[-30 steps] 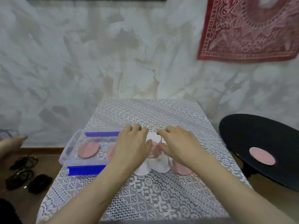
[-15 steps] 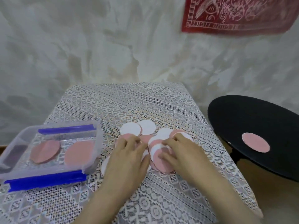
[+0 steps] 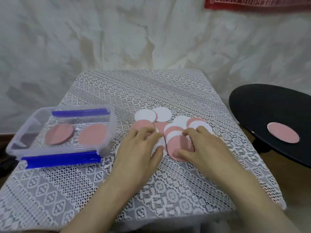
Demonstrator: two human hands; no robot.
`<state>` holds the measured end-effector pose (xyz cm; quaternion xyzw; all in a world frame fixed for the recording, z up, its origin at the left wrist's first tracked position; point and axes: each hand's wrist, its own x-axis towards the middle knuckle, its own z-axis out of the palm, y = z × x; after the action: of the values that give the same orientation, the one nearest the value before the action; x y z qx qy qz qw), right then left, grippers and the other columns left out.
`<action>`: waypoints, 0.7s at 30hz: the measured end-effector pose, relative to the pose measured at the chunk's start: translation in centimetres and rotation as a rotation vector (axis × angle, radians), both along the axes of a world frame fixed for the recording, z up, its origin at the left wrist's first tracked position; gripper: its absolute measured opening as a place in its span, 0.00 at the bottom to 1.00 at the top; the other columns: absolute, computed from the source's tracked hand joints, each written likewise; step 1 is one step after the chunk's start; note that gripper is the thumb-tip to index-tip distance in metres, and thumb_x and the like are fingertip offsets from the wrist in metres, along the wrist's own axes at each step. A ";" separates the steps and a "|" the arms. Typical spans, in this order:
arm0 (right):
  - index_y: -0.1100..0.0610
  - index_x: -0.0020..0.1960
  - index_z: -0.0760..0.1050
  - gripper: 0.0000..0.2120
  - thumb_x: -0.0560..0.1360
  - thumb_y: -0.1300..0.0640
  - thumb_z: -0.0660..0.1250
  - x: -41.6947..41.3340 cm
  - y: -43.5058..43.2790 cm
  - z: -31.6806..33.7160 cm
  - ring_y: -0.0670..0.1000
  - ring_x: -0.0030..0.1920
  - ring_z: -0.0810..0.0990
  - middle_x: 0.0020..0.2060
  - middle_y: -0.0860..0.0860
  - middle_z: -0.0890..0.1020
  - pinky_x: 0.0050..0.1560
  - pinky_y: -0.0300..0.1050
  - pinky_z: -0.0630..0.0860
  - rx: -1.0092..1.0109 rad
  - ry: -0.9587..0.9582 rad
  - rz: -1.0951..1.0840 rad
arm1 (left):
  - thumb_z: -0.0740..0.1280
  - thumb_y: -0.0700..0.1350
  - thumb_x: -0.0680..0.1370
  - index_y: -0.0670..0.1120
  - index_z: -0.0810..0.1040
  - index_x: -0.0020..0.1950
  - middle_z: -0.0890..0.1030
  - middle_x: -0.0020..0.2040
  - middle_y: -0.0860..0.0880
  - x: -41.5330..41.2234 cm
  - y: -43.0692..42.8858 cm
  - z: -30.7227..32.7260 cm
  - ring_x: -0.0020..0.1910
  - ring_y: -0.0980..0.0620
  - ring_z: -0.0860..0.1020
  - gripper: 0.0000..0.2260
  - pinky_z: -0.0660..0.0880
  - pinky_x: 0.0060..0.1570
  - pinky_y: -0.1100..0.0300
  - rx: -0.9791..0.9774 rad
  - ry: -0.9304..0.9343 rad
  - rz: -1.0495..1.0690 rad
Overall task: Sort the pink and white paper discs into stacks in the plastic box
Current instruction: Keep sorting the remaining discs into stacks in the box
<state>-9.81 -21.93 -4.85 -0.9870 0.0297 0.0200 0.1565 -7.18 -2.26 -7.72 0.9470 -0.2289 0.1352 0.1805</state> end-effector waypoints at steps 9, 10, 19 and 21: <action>0.45 0.59 0.69 0.21 0.73 0.37 0.71 0.3 0.3 1.0 0.54 0.49 0.78 0.53 0.46 0.76 0.48 0.51 0.75 0.092 0.009 -0.083 | 0.62 0.55 0.80 0.55 0.76 0.68 0.74 0.65 0.57 -0.9 0.7 0.4 0.61 0.53 0.71 0.17 0.74 0.57 0.55 -0.015 0.050 0.026; 0.45 0.59 0.69 0.22 0.73 0.37 0.71 0.3 0.2 0.9 0.53 0.49 0.78 0.52 0.46 0.76 0.49 0.51 0.76 0.106 0.010 -0.093 | 0.62 0.55 0.80 0.55 0.76 0.69 0.74 0.64 0.56 -0.8 0.7 0.4 0.61 0.53 0.72 0.17 0.74 0.57 0.55 -0.032 0.055 0.043; 0.44 0.56 0.69 0.21 0.72 0.35 0.71 1.2 0.0 1.2 0.52 0.46 0.78 0.47 0.44 0.77 0.45 0.49 0.74 0.103 0.043 -0.051 | 0.62 0.56 0.79 0.57 0.76 0.66 0.72 0.62 0.57 -0.4 0.8 0.3 0.58 0.53 0.73 0.16 0.76 0.47 0.55 -0.040 0.089 0.122; 0.45 0.56 0.69 0.20 0.72 0.37 0.72 1.6 0.0 1.2 0.51 0.47 0.78 0.46 0.44 0.77 0.45 0.49 0.75 0.128 0.051 -0.045 | 0.62 0.57 0.79 0.57 0.76 0.66 0.72 0.62 0.57 -0.3 0.7 0.3 0.59 0.54 0.73 0.16 0.77 0.47 0.55 -0.037 0.092 0.125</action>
<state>-8.19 -21.95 -3.61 -0.9733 0.0543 0.0437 0.2189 -7.48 -1.56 -7.45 0.9611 -0.1582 0.1068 0.1996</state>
